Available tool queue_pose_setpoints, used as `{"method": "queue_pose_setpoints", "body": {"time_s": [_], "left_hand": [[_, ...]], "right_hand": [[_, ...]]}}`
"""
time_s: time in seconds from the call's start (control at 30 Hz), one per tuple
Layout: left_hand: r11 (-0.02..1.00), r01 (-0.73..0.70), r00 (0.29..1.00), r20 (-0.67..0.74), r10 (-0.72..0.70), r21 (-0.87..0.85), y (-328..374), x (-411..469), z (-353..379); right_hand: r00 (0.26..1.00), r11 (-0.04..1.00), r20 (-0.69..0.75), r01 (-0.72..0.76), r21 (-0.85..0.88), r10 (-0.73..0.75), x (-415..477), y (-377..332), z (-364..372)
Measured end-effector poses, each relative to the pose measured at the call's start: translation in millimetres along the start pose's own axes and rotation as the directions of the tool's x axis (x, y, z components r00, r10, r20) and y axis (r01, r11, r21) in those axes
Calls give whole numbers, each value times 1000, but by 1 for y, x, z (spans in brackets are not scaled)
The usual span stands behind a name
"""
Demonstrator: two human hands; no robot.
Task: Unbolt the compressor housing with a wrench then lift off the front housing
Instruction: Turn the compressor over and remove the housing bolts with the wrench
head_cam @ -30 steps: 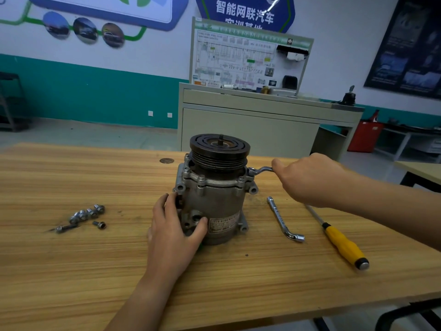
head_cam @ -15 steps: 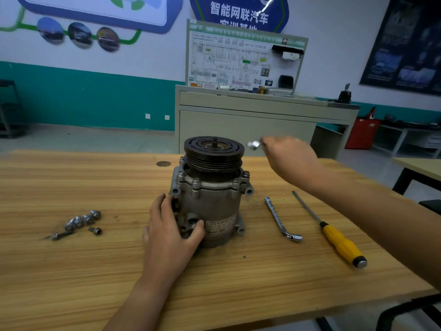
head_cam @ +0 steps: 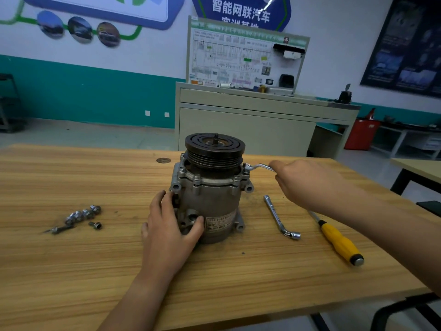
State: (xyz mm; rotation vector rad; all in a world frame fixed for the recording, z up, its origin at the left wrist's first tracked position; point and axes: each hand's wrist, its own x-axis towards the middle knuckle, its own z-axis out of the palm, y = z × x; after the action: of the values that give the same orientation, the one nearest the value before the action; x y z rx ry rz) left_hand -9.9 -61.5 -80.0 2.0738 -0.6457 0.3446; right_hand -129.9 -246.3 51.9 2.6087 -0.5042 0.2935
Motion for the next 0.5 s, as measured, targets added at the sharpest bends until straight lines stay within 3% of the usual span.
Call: {"method": "queue_pose_setpoints", "body": {"time_s": [0.2, 0.5], "left_hand": [[1000, 3, 1000, -6, -3, 2, 0, 0, 1], [999, 14, 1000, 1, -14, -33, -1, -1, 0]], "right_hand": [[997, 984, 24, 81, -160, -78, -4, -12, -17], [995, 980, 28, 96, -173, -92, 9, 10, -7]]}}
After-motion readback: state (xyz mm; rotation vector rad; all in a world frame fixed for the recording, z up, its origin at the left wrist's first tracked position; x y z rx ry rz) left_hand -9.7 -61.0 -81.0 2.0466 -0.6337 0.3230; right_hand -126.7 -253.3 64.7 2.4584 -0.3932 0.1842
